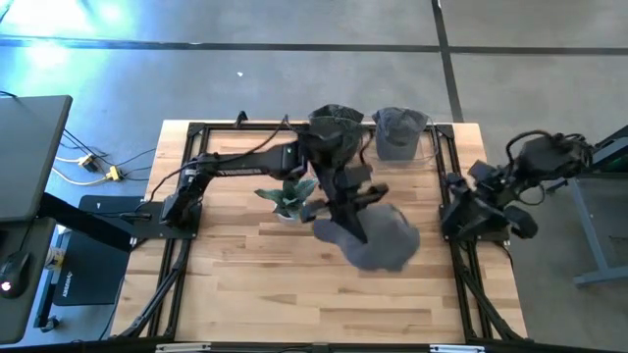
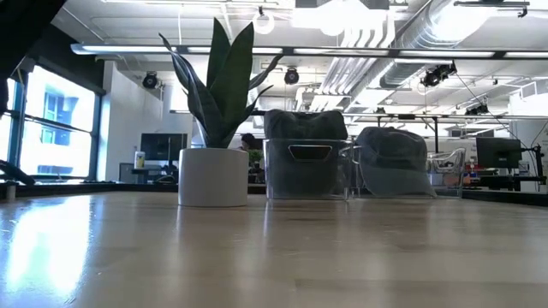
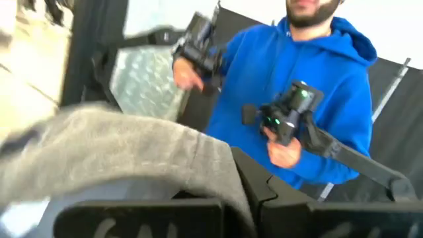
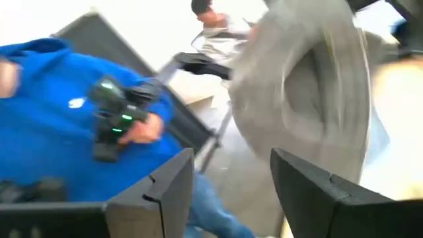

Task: Pick & Place hat
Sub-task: Put the gray cap into the right transparent bin

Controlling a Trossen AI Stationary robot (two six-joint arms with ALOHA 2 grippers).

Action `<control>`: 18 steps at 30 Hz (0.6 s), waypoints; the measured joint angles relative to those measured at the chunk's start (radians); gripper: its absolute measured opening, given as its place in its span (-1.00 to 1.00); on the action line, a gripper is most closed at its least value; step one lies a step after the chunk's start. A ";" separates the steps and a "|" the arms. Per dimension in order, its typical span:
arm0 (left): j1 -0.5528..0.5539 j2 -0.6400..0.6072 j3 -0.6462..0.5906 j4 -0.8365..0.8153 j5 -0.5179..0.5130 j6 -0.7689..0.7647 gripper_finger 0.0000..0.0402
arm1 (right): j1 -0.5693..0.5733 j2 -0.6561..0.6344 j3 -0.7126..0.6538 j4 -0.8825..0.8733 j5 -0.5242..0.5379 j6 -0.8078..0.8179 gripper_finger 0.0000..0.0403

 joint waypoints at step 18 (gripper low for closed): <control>0.083 0.000 0.053 0.142 -0.345 -0.071 -1.00 | 0.017 -0.210 -0.466 0.231 0.114 -0.253 -0.02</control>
